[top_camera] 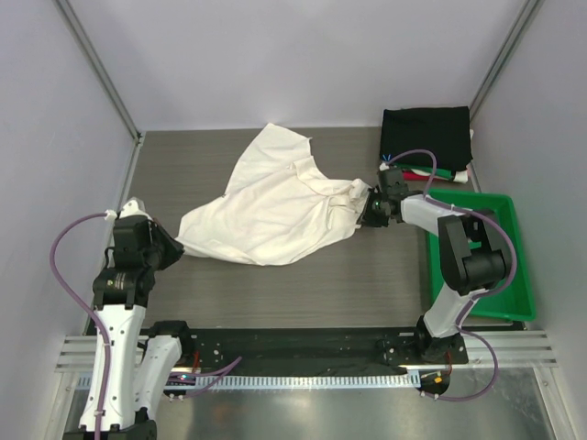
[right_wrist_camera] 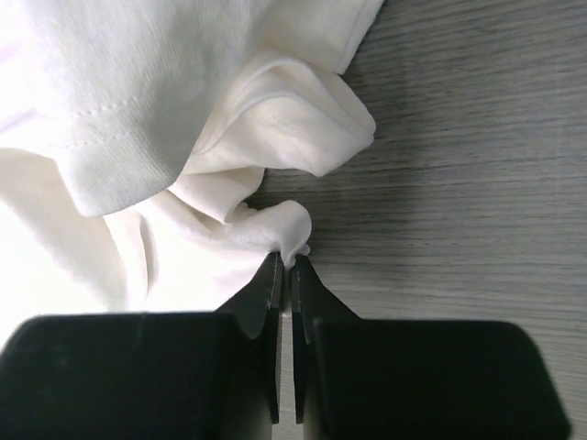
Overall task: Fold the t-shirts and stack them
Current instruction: Flatten the tshirt out
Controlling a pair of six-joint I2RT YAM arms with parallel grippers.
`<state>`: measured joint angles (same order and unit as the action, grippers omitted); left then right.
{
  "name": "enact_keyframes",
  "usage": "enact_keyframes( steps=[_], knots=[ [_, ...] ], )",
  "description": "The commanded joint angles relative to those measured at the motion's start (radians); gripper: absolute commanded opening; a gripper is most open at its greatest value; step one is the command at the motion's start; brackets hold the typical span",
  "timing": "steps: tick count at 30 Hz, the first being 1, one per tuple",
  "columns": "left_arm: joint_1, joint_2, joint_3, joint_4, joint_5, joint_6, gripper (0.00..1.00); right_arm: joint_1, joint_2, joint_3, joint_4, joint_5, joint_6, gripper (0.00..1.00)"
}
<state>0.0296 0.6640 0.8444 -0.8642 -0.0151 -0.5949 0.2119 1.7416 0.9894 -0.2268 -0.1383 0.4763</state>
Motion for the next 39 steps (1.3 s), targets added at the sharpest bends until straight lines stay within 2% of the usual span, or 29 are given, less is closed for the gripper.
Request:
enact_keyframes(
  steps=[1, 4, 9, 12, 16, 17, 19, 24, 28, 31, 35, 39],
  knots=[
    [0.004, 0.005, -0.002, 0.051, 0.003, -0.003, 0.0, -0.003, -0.045, -0.001, 0.026, -0.001, -0.005, 0.05],
    [0.006, 0.032, 0.054, 0.028, -0.023, -0.003, 0.0, -0.003, -0.106, -0.003, -0.003, -0.006, -0.005, 0.01],
    [0.004, 0.058, 0.238, 0.002, -0.069, 0.009, 0.0, -0.006, -0.333, 0.046, -0.138, 0.011, 0.031, 0.01],
    [0.006, 0.121, 0.425, -0.033, -0.069, 0.007, 0.0, -0.005, -0.449, 0.152, -0.222, 0.008, 0.05, 0.01],
    [0.006, 0.189, 0.655, -0.076, -0.057, -0.013, 0.0, -0.005, -0.559, 0.374, -0.377, 0.014, 0.062, 0.01],
    [0.003, 0.207, 0.764, -0.091, -0.057, -0.016, 0.0, -0.005, -0.576, 0.414, -0.4, 0.016, 0.064, 0.01],
    [0.003, 0.249, 0.84, -0.096, -0.088, -0.043, 0.0, -0.005, -0.629, 0.515, -0.454, 0.017, 0.068, 0.01],
    [0.004, 0.255, 1.001, -0.021, -0.06, -0.094, 0.0, -0.005, -0.709, 0.717, -0.541, 0.016, 0.065, 0.01],
    [-0.016, 0.302, 1.26, 0.007, -0.005, -0.063, 0.0, -0.003, -0.758, 0.873, -0.611, 0.028, 0.042, 0.01],
    [-0.016, 0.301, 1.384, 0.065, 0.01, -0.062, 0.0, -0.003, -0.786, 0.983, -0.657, 0.026, 0.045, 0.01],
    [-0.02, 0.321, 1.534, 0.137, 0.141, -0.06, 0.0, -0.005, -0.812, 1.106, -0.762, 0.046, 0.062, 0.01],
    [-0.02, 0.342, 1.578, 0.203, 0.193, -0.086, 0.01, -0.005, -0.789, 1.262, -0.867, 0.1, 0.074, 0.01]
  ],
)
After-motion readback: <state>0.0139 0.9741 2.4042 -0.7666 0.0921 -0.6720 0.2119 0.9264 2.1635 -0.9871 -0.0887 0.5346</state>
